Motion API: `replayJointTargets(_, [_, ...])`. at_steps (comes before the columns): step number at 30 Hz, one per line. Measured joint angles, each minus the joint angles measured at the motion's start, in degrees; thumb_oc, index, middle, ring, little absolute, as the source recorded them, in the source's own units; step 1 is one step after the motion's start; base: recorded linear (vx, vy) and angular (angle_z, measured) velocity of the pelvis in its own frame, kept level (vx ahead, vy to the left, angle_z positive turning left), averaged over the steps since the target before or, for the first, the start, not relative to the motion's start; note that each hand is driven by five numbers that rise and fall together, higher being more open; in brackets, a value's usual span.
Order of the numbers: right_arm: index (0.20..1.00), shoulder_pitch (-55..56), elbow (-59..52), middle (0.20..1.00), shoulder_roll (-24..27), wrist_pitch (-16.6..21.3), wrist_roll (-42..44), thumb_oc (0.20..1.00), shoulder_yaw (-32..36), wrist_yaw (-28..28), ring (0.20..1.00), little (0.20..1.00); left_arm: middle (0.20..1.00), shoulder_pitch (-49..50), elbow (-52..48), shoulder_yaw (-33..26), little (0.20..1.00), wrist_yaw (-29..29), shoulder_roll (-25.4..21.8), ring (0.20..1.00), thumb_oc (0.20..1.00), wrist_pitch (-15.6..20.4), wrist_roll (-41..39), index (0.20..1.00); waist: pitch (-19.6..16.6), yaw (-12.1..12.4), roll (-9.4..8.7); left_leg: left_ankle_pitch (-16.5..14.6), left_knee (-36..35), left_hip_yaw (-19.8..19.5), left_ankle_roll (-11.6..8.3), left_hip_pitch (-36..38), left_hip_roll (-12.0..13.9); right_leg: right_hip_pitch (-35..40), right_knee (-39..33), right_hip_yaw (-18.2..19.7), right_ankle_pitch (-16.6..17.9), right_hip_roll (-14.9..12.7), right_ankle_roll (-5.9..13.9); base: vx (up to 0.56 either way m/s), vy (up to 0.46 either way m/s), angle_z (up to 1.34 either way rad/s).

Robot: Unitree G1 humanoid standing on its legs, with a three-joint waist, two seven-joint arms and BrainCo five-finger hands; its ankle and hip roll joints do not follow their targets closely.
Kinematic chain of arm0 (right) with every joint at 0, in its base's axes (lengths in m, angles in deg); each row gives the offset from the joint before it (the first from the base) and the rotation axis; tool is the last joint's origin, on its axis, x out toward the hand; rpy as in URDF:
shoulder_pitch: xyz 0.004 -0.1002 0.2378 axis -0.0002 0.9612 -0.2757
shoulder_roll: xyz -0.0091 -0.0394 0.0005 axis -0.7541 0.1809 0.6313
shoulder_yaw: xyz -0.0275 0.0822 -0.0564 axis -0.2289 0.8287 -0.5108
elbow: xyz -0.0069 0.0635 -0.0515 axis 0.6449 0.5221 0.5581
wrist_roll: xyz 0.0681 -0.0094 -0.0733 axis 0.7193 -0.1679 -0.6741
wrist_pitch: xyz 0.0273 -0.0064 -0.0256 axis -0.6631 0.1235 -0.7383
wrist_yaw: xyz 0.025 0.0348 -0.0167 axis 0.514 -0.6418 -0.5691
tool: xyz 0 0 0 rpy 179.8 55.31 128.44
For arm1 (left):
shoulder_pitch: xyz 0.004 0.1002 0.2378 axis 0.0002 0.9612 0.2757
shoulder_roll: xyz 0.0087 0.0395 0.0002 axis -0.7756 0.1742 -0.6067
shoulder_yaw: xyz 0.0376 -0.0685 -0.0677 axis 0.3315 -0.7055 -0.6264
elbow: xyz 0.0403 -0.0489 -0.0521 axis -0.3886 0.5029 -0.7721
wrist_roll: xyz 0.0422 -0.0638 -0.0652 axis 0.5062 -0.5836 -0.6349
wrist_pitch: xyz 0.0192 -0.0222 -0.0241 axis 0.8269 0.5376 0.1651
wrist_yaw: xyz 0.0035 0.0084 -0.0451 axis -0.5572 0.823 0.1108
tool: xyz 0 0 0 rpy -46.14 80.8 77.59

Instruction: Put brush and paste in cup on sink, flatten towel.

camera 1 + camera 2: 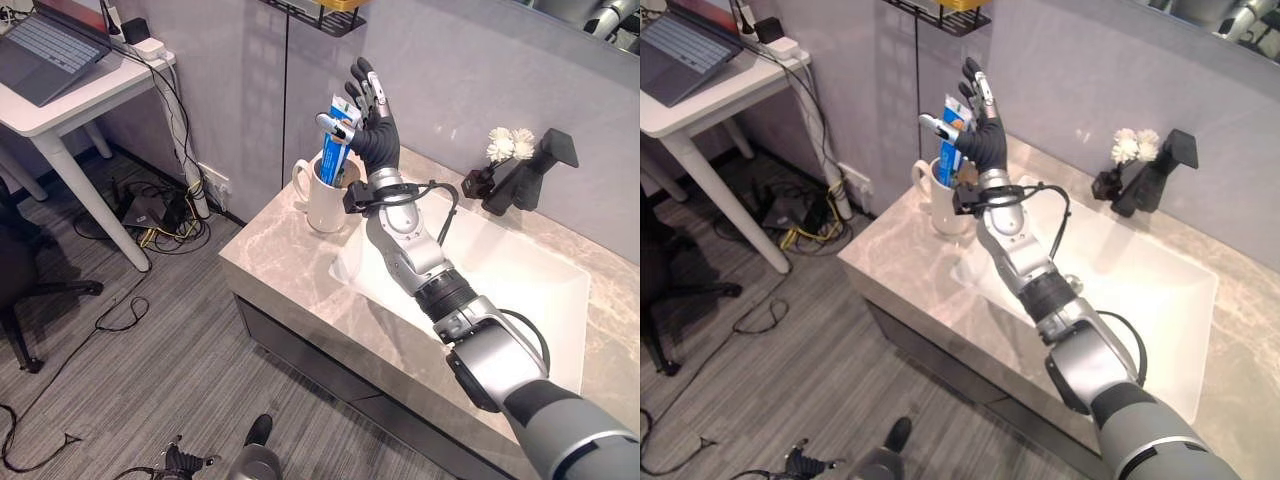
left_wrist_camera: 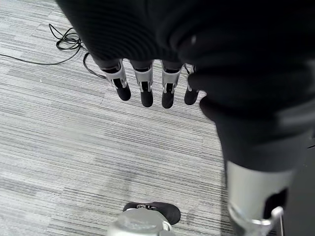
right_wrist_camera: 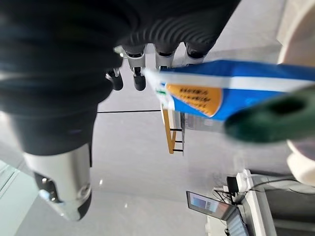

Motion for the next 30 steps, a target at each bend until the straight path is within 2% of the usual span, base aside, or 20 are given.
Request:
replayJointTargets(4, [1.0,-0.1,-9.53,1.0,2.4,-1.53,-8.37,1.0,0.31,-3.49,1.0,1.0,1.0,-0.15,-0.57,-0.02,1.0,-0.11,0.31,1.0,1.0,-0.21,0.06,1.0,0.71,-1.52,1.42,-0.29,-0.01,2.2,-0.11,3.79,0.05,2.64,-0.01,2.13,0.22,-0.2,0.12,-0.02,-0.01,-0.25])
replayJointTargets(8, [1.0,0.14,-19.98,1.0,7.73,-1.34,-14.85,1.0,3.38,-5.2,1.0,1.0,1.0,-0.57,-3.83,0.34,1.0,-0.34,0.94,1.0,1.0,-0.31,1.0,1.0,-0.63,-5.84,4.09,-0.57,-0.03,4.83,0.1,5.77,0.49,2.85,0.0,4.9,1.17,-0.02,-0.18,-0.03,-0.005,-0.29])
replayJointTargets(10, [1.0,2.13,-27.12,1.0,15.05,-2.59,-18.54,1.0,4.16,-5.06,1.0,1.0,1.0,-0.38,-5.7,0.06,1.0,-0.41,0.91,1.0,1.0,-0.34,2.0,1.0,-1.01,-7.44,4.7,-0.68,-0.04,5.59,0.33,6.15,0.51,2.76,0.0,5.88,1.39,-0.01,-0.11,0.0,0.008,-0.38])
replayJointTargets(12, [1.0,7.05,-36.54,1.0,30.18,-2.17,-26.56,1.0,8.81,-5.26,1.0,1.0,1.0,1.27,-5.85,0.18,1.0,-1.93,1.68,1.0,1.0,-0.23,3.32,1.0,-3.05,-13.13,6.45,-1.21,-0.06,8.73,0.8,7.82,1.01,2.54,0.01,9.12,1.96,0.02,-0.03,0.0,0.004,-0.66])
replayJointTargets(15, [1.0,14.79,-39.57,1.0,38.31,-1.9,-30.11,1.0,15.36,-6.91,1.0,1.0,1.0,1.75,-4.81,0.58,1.0,-3.47,3.09,1.0,1.0,0.16,5.64,1.0,-5.38,-17.53,8.57,-1.9,-0.01,11.15,0.68,9.29,1.62,1.97,0.0,12.29,2.19,0.87,-0.25,0.0,0.026,-0.59])
replayJointTargets(16, [1.0,22.51,-40.17,1.0,38.31,-0.29,-29.88,1.0,22.54,-5.99,1.0,1.0,1.0,2.81,-4.99,0.57,1.0,-4.19,3.39,1.0,1.0,0.47,6.38,1.0,-6.06,-18.44,8.62,-2.07,-0.07,12.99,0.62,9.59,1.88,1.27,0.02,13.63,2.19,1.17,-0.24,-0.01,0.012,-0.76])
replayJointTargets(17, [1.0,32.81,-38.65,1.0,34.32,0.1,-26.93,1.0,32.58,-7.47,1.0,1.0,1.0,3.91,-4.31,-1.95,1.0,-5.51,4.22,1.0,1.0,1.26,6.31,1.0,-6.89,-20.75,9.27,-2.38,-0.07,15.44,0.37,9.79,2.56,-0.18,0.01,16.61,2.73,1.94,-0.69,0.0,0.005,-0.93])
replayJointTargets(18, [1.0,39.18,-36.29,1.0,35.55,-0.58,-26.71,1.0,38.14,-9.02,1.0,1.0,1.0,4.43,-3.11,-4.22,1.0,-6.55,5.09,1.0,1.0,1.22,6.15,1.0,-6.37,-23.62,10.47,-2.4,-0.14,16.53,0.39,9.66,2.86,-1.07,-0.01,17.91,2.97,2.03,-0.62,0.0,-0.013,-0.92])
replayJointTargets(19, [1.0,48.27,-32.38,1.0,38.62,-0.29,-27.12,1.0,44.92,-11.27,1.0,1.0,1.0,4.15,-2.63,-6.05,1.0,-6.93,4.75,1.0,1.0,1.25,4.86,1.0,-5.92,-24.94,11.71,-2.42,-0.32,17.35,0.38,9.73,3.09,-1.54,-0.01,18.6,2.93,2.24,-0.47,0.01,-0.033,-0.38])
replayJointTargets(20, [1.0,59.26,-21.21,1.0,40.03,0.98,-28.22,1.0,53.66,-14.25,1.0,1.0,1.0,4.0,-2.33,-6.28,1.0,-7.1,4.0,1.0,1.0,1.57,4.12,1.0,-5.88,-24.73,12.11,-2.42,-0.31,17.44,0.38,9.53,3.26,-1.96,-0.02,18.78,2.79,2.39,-0.31,0.01,-0.062,-0.11])
replayJointTargets(21, [1.0,66.99,7.68,1.0,37.82,-1.61,-27.56,1.0,60.84,-17.61,1.0,1.0,1.0,3.46,-1.43,-6.22,1.0,-7.19,3.66,1.0,1.0,1.54,4.12,1.0,-5.95,-23.42,12.14,-2.59,-0.29,17.26,0.59,8.62,3.4,-2.57,-0.02,18.57,2.7,2.56,-0.3,-0.01,-0.087,0.04])
replayJointTargets(22, [1.0,68.99,21.52,1.0,34.67,-5.09,-25.11,1.0,62.54,-18.67,1.0,1.0,1.0,3.58,-0.74,-6.28,1.0,-7.6,3.55,1.0,1.0,1.44,4.0,1.0,-5.67,-23.15,12.21,-2.56,-0.29,17.13,0.61,7.74,3.58,-3.15,-0.01,18.51,2.8,2.78,-0.41,-0.01,-0.092,0.02])
replayJointTargets(23, [1.0,70.97,28.4,1.0,29.67,-7.3,-22.62,1.0,61.7,-19.33,1.0,1.0,1.0,4.79,0.0,-6.27,1.0,-7.92,3.42,1.0,1.0,1.11,3.73,1.0,-4.9,-23.67,13.08,-2.15,-0.06,17.11,0.09,7.68,3.88,-3.19,0.0,18.44,2.98,3.16,-0.66,-0.06,-0.105,-0.1])
replayJointTargets(24, [1.0,72.71,37.08,1.0,23.29,-8.92,-19.65,1.0,56.32,-19.11,1.0,1.0,1.0,5.99,0.08,-5.98,1.0,-8.85,3.71,1.0,1.0,0.42,2.17,1.0,-3.94,-24.75,14.7,-2.1,-0.17,17.15,-0.03,7.84,4.15,-3.11,-0.02,18.39,3.04,3.39,-0.87,-0.04,-0.07,-0.07])
replayJointTargets(25, [1.0,72.1,42.12,1.0,21.36,-9.58,-18.45,1.0,53.15,-18.31,1.0,1.0,1.0,5.87,-0.03,-5.46,1.0,-9.13,3.87,1.0,1.0,0.39,1.89,1.0,-3.6,-24.79,15.28,-2.03,-0.24,17.06,-0.13,7.82,4.19,-3.01,-0.01,18.27,3.12,3.45,-0.98,-0.05,-0.099,-0.08])
replayJointTargets(26, [1.0,68.82,49.05,1.0,19.64,-12.95,-15.48,1.0,45.64,-15.5,1.0,1.0,1.0,5.6,0.04,-3.91,1.0,-9.64,4.07,1.0,1.0,0.23,1.75,1.0,-3.24,-25.28,16.1,-2.1,-0.31,17.23,-0.1,7.81,4.18,-3.11,-0.01,18.39,3.32,3.42,-1.18,-0.04,-0.079,-0.01])
replayJointTargets(27, [1.0,67.76,48.69,1.0,18.38,-13.98,-14.9,1.0,42.93,-13.28,1.0,1.0,1.0,5.31,0.07,-3.16,1.0,-10.12,4.36,1.0,1.0,0.21,1.77,1.0,-2.99,-25.44,16.64,-2.2,-0.31,17.1,0.08,7.79,4.12,-3.12,-0.02,18.36,3.51,3.32,-1.18,-0.07,-0.097,0.07])
replayJointTargets(28, [1.0,65.97,49.73,1.0,15.12,-14.15,-15.54,1.0,31.81,-9.83,1.0,1.0,1.0,3.66,-0.09,-0.79,1.0,-10.66,4.63,1.0,1.0,0.35,1.78,1.0,-2.9,-24.09,16.76,-2.18,-0.34,16.16,0.06,7.46,4.12,-2.99,-0.18,17.98,3.48,3.27,-1.33,-0.07,-0.058,0.18])
replayJointTargets(29, [1.0,64.62,47.84,1.0,13.65,-14.5,-16.22,1.0,26.27,-6.85,1.0,1.0,1.0,2.83,-0.43,-0.72,1.0,-11.32,4.58,1.0,1.0,0.79,1.86,1.0,-2.77,-23.6,16.38,-2.06,-0.33,15.72,-0.01,7.09,4.2,-3.23,-0.44,17.93,3.46,3.39,-1.41,-0.07,-0.045,0.22])
replayJointTargets(30, [1.0,63.14,40.92,1.0,10.86,-14.12,-18.97,1.0,15.64,-2.14,1.0,1.0,1.0,2.4,-2.36,0.32,1.0,-11.84,4.37,1.0,1.0,0.75,1.87,1.0,-2.5,-22.52,16.02,-2.05,-0.35,15.46,0.01,6.34,4.59,-3.87,-0.48,17.91,3.49,3.59,-1.44,-0.03,-0.027,0.13])
